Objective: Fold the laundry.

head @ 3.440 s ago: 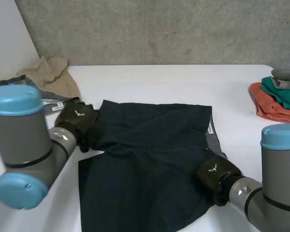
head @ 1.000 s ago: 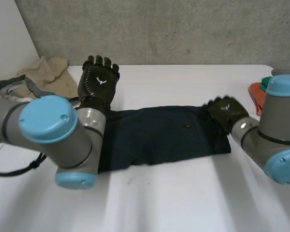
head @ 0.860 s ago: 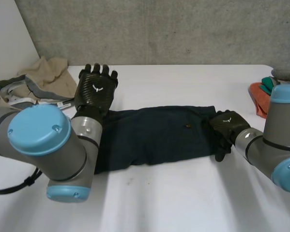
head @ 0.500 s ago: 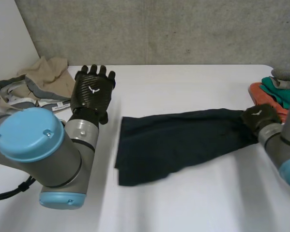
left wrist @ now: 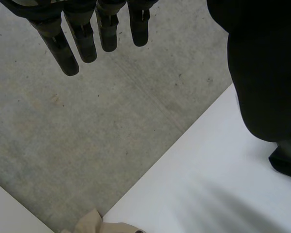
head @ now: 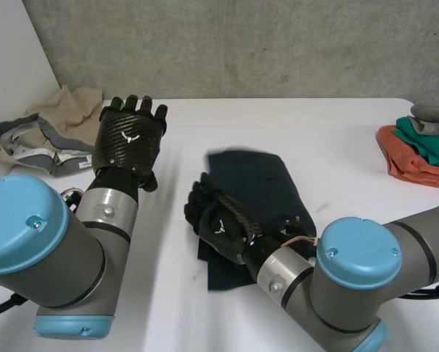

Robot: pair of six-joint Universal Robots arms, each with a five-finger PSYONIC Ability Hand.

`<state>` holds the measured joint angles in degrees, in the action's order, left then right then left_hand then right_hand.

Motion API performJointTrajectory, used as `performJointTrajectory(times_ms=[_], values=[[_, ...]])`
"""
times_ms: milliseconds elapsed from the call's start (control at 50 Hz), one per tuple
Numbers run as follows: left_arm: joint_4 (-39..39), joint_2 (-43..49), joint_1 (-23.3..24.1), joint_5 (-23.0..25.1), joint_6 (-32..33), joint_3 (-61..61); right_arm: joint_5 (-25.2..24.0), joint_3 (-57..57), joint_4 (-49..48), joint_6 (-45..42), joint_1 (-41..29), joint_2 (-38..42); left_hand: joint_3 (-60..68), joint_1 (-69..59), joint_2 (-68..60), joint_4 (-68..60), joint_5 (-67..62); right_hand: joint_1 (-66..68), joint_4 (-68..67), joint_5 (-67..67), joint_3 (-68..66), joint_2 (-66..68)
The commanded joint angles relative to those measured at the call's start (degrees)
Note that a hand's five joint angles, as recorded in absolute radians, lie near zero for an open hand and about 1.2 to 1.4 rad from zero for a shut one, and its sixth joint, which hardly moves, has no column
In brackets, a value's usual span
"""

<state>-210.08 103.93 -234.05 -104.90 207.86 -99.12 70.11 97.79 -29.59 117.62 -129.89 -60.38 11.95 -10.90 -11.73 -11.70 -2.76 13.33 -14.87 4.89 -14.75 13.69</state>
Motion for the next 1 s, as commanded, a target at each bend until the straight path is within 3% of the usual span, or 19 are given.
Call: performJointTrajectory(times_ms=[20,60,80,160,220,380,460,540,640,800,940,1000], values=[[-0.2,0.5,0.4,0.1,-0.2,3.6,1.0,2.0,0.8,21.3,8.1,-13.7,-2.0,0.9,1.7,1.7,2.8,-3.3,4.9,-4.9,4.8,-3.7],[-0.2,0.9,1.3,0.0,-0.3,5.2,0.9,2.2,1.4,30.6,10.8,-16.0,-2.0,0.9,1.7,1.7,2.8,-3.3,4.9,-4.9,4.8,-3.7],[-0.1,1.3,1.9,0.1,-0.5,6.1,0.5,2.1,2.8,39.5,13.0,-16.9,-2.0,0.9,1.7,1.7,2.8,-3.3,4.9,-4.9,4.8,-3.7],[0.5,5.3,5.3,1.5,-3.2,11.0,-0.2,-0.5,10.0,56.9,17.8,-17.8,-2.0,0.9,1.7,1.7,2.8,-3.3,4.9,-4.9,4.8,-3.7],[3.5,8.7,7.6,4.3,-6.6,15.2,-0.2,-2.9,15.0,60.1,20.9,-17.1,-2.0,0.9,1.7,1.7,2.8,-3.3,4.9,-4.9,4.8,-3.7],[20.4,22.2,9.3,11.2,-17.2,31.4,0.1,-17.9,31.2,54.1,23.0,-2.7,-1.7,0.7,1.5,1.5,2.5,-3.3,4.9,-4.9,4.8,-3.7],[30.2,30.1,9.1,10.7,-19.2,41.1,-0.8,-25.4,37.6,51.2,22.9,4.2,-1.4,0.3,1.2,1.1,2.2,-3.3,4.9,-4.9,4.8,-3.7],[40.6,36.9,9.0,5.5,-19.2,49.2,-3.3,-31.5,41.1,48.9,22.9,10.3,-1.4,0.3,1.2,1.1,2.2,-3.3,4.9,-4.9,4.8,-3.7],[44.5,38.5,8.7,0.8,-19.0,50.1,-5.8,-35.5,43.4,45.8,22.8,15.7,-1.6,0.5,1.3,1.3,2.4,-3.3,4.9,-4.9,4.8,-3.7],[49.4,37.8,8.6,0.6,-16.5,49.4,-3.5,-37.4,44.1,38.2,22.0,19.5,-1.4,0.3,1.2,1.1,2.2,-3.3,4.9,-4.9,4.8,-3.7],[49.9,36.1,8.7,0.7,-12.9,49.9,-0.2,-37.5,44.5,35.5,21.4,16.7,-1.1,0.0,0.8,0.8,1.9,-3.3,4.9,-4.9,4.8,-3.7],[49.7,33.0,8.8,0.7,-13.2,49.7,0.1,-36.0,43.8,36.2,20.6,12.0,-1.6,0.5,1.3,1.3,2.4,-3.3,4.9,-4.9,4.8,-3.7]])
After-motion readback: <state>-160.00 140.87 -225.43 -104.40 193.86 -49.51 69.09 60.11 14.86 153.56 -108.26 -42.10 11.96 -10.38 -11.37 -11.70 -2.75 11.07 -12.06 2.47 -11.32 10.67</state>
